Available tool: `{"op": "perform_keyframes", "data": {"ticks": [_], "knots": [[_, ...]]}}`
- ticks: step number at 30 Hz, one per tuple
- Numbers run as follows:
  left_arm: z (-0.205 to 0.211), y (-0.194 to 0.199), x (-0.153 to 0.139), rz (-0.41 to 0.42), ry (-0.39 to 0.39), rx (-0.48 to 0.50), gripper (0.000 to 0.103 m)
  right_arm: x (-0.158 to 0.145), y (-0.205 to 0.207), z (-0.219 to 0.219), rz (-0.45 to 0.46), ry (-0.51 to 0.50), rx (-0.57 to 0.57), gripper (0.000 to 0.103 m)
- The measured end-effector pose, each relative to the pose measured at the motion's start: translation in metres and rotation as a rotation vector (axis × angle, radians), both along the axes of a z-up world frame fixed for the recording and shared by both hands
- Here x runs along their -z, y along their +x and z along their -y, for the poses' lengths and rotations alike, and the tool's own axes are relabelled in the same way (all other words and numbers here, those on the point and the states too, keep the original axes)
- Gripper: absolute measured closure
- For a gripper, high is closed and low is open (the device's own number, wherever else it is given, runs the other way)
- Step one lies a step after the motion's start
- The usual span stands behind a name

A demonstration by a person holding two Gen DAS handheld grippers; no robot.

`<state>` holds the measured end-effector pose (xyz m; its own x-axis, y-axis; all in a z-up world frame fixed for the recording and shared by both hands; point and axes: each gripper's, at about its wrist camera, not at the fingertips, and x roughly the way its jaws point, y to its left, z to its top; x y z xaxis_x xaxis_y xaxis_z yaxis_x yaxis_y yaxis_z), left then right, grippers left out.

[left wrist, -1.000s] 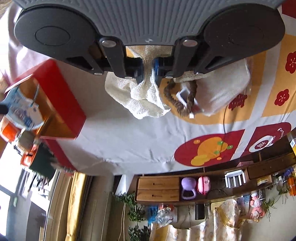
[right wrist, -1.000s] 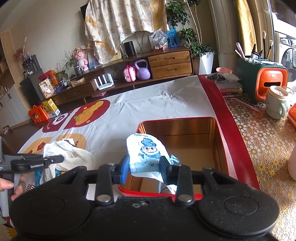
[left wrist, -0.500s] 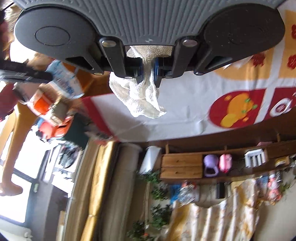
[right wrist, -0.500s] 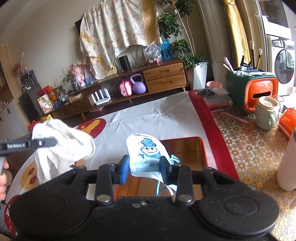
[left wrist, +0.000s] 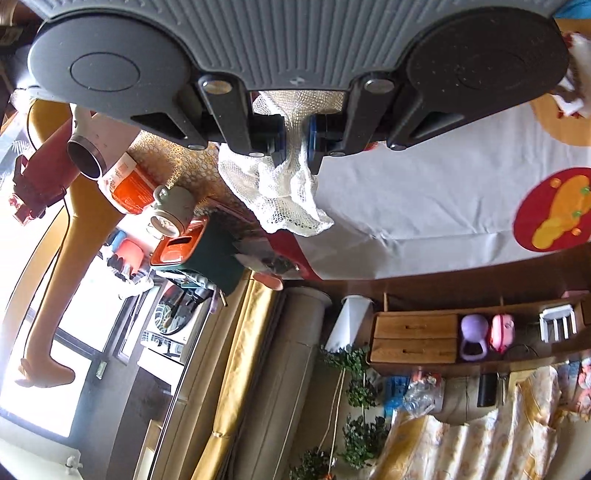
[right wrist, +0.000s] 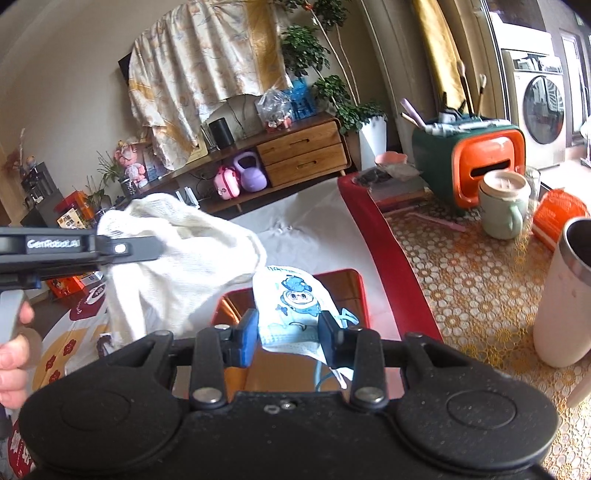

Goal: Organize soft objects
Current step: 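Carry the mesh cloth and bib into the red tin with both tools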

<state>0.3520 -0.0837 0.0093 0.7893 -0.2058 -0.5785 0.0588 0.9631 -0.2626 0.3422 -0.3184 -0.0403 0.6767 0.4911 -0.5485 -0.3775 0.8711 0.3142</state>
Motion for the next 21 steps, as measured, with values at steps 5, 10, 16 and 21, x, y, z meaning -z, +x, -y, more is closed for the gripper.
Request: {"op": "perform_keyframes", "data": {"ticks": [5, 10, 16, 21], "knots": [[0.018, 0.025, 0.023, -0.027, -0.001, 0.009, 0.092, 0.014, 0.007, 0.005, -0.023, -0.009, 0.009, 0.069], [0.024, 0.044, 0.051, -0.06, -0.016, 0.019, 0.092, 0.031, 0.014, 0.009, -0.049, -0.018, 0.013, 0.069], [0.035, 0.06, 0.085, -0.135, 0.028, 0.053, 0.092, 0.05, 0.02, -0.002, -0.075, -0.059, -0.016, 0.07], [0.039, 0.067, 0.107, -0.207, 0.07, 0.08, 0.092, 0.059, 0.021, -0.019, -0.067, -0.129, -0.058, 0.07]]}}
